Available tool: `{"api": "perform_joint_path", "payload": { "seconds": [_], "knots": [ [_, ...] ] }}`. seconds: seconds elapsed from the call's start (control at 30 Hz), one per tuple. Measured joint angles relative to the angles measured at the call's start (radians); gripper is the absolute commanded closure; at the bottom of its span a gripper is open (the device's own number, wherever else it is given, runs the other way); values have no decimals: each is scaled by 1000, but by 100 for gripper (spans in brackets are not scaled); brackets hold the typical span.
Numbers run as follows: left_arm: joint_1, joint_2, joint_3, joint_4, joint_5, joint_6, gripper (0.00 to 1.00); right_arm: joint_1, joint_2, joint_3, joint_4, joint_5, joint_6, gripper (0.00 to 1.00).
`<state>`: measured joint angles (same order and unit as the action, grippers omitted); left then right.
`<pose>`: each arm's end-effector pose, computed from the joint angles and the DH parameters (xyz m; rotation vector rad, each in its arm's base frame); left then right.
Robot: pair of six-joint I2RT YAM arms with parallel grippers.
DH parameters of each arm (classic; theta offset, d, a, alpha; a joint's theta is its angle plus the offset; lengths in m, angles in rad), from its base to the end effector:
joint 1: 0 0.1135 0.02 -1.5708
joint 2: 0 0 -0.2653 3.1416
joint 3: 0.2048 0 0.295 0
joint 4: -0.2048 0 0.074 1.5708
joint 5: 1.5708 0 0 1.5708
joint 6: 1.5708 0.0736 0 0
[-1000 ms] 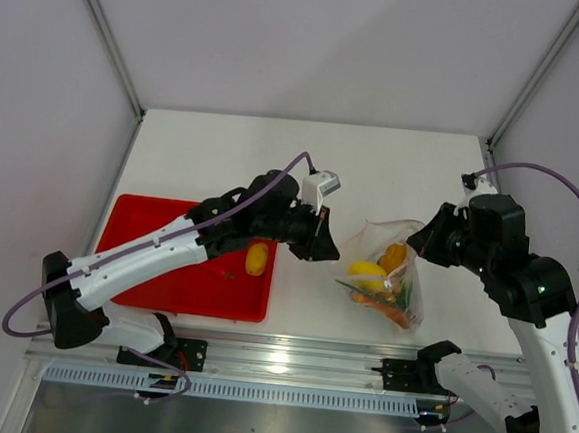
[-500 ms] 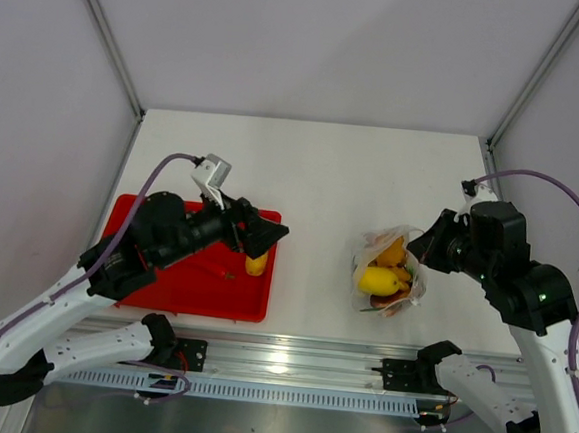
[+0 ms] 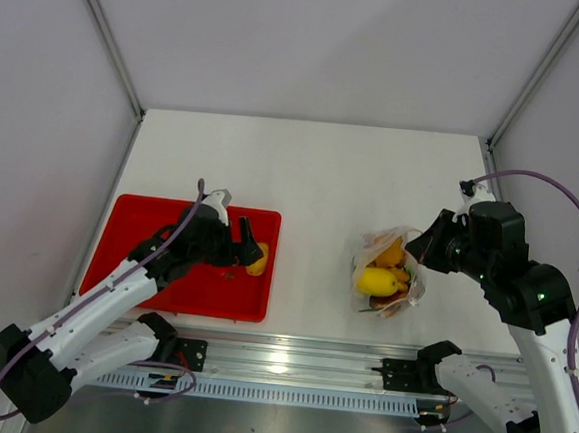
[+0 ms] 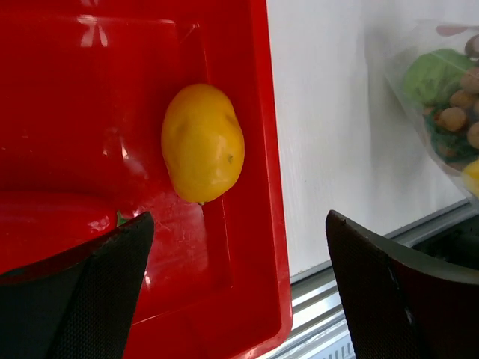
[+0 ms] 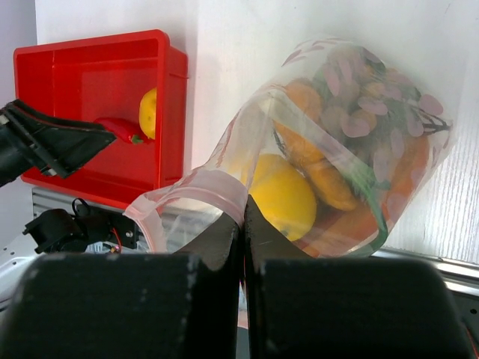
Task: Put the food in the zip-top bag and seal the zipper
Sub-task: Pick up the fake vegetable from the bin.
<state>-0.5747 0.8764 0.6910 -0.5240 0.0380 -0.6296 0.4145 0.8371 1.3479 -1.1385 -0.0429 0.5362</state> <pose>0.2143 -0.1421 0.2270 -0.0444 2.3710 -0.6543 0.1675 0.0772 0.4174 0.1127 2.2557 0.5701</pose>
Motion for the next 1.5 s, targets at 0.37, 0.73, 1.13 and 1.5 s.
{"api": "perform_joint_path", "payload": {
  "seconds": [0.37, 0.73, 1.13, 1.5],
  "knots": [
    [61, 181, -83, 214, 167, -29, 23, 0, -5, -5, -1, -7, 0, 100],
    [98, 265, -119, 331, 212, -52, 28, 0, -9, -3, -7, -7, 0, 100],
    [106, 262, -143, 351, 182, -53, 31, 0, -7, -1, -8, -7, 0, 100],
    [141, 333, -79, 243, 76, -105, 20, 0, -3, -1, -6, -18, 1, 100]
  ]
}}
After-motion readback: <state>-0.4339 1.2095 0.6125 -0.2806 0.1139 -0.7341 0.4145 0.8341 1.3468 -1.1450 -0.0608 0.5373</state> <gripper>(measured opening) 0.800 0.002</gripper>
